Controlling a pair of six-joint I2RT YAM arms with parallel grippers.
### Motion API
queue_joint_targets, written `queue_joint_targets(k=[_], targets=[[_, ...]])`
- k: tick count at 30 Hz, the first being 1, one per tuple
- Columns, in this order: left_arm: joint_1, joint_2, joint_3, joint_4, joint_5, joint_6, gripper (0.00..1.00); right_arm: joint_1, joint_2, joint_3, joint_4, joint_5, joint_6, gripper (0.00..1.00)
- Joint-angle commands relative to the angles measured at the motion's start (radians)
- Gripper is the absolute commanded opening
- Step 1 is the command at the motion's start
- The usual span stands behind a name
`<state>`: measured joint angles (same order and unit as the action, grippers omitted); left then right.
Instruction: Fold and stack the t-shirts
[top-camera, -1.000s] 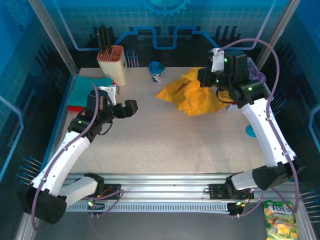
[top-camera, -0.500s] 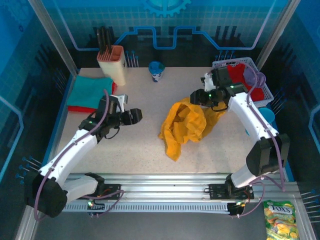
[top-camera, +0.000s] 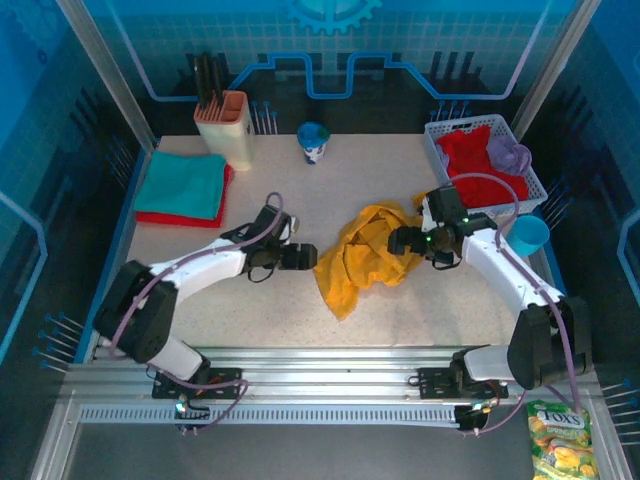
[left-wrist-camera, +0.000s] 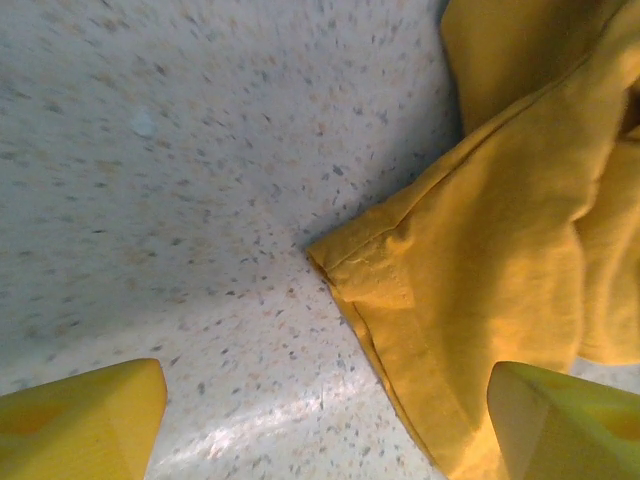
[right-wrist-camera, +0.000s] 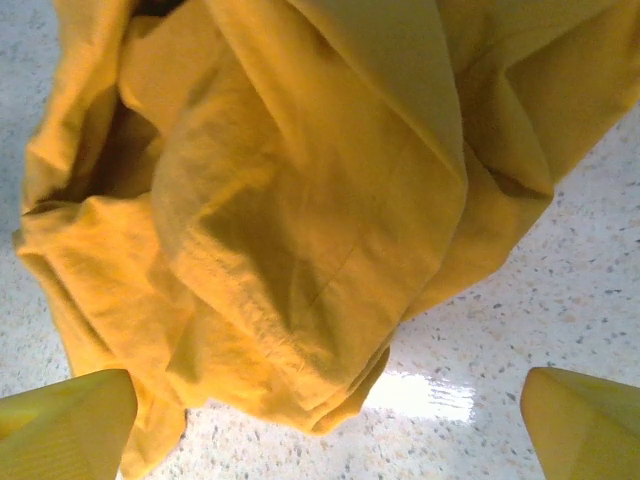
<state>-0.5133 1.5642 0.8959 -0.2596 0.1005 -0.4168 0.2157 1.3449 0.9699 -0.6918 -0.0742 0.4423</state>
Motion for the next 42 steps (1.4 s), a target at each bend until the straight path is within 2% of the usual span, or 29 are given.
queue_joint_targets(k=[1,5,8,10,13,14,16,17,19,20,21,22,26,31,34,38,40,42], targets=[[-0.045,0.105,0.087,0.051,-0.015,0.021,0.85,0.004,0.018,-0.041,0.145,0.037,0.070,0.95],[-0.092,0.189,0.133,0.091,-0.025,0.015,0.84,-0.005,0.084,-0.060,0.220,0.051,0.086,0.90],[-0.111,0.254,0.172,0.076,-0.041,0.012,0.79,-0.011,0.125,-0.078,0.294,0.028,0.097,0.83],[-0.125,0.277,0.176,0.085,-0.071,0.006,0.75,-0.012,0.142,-0.085,0.345,0.006,0.098,0.73],[-0.135,0.294,0.176,0.091,-0.118,-0.005,0.70,-0.013,0.152,-0.085,0.373,0.002,0.092,0.50],[-0.137,0.301,0.178,0.092,-0.128,-0.009,0.63,-0.013,0.147,-0.085,0.375,0.010,0.087,0.39],[-0.136,0.318,0.186,0.081,-0.148,-0.013,0.51,-0.014,0.129,-0.082,0.359,0.042,0.073,0.27],[-0.137,0.329,0.197,0.068,-0.155,-0.011,0.42,-0.016,0.114,-0.074,0.341,0.055,0.062,0.20],[-0.136,0.345,0.222,0.032,-0.177,-0.003,0.25,-0.021,0.079,-0.053,0.290,0.088,0.042,0.14],[-0.137,0.349,0.238,0.003,-0.206,0.002,0.14,-0.025,0.056,-0.041,0.263,0.113,0.029,0.11],[-0.137,0.347,0.253,-0.023,-0.237,0.007,0.04,-0.025,0.036,-0.030,0.243,0.132,0.014,0.10],[-0.136,0.341,0.267,-0.046,-0.273,0.014,0.00,-0.027,0.009,-0.012,0.216,0.153,-0.001,0.09],[-0.113,0.280,0.337,-0.151,-0.351,0.075,0.00,-0.027,-0.072,0.082,0.135,0.248,-0.051,0.05],[-0.070,0.143,0.437,-0.292,-0.439,0.165,0.00,-0.033,-0.096,0.212,0.080,0.286,-0.120,0.08],[-0.023,0.036,0.518,-0.377,-0.479,0.216,0.00,-0.048,-0.095,0.255,0.075,0.297,-0.152,0.11],[0.023,-0.078,0.641,-0.485,-0.529,0.287,0.00,-0.059,-0.076,0.296,0.078,0.273,-0.178,0.26],[0.037,-0.118,0.684,-0.521,-0.543,0.311,0.00,-0.059,-0.068,0.308,0.091,0.248,-0.186,0.27],[0.042,-0.153,0.709,-0.542,-0.548,0.329,0.00,-0.060,-0.056,0.322,0.097,0.225,-0.183,0.31]])
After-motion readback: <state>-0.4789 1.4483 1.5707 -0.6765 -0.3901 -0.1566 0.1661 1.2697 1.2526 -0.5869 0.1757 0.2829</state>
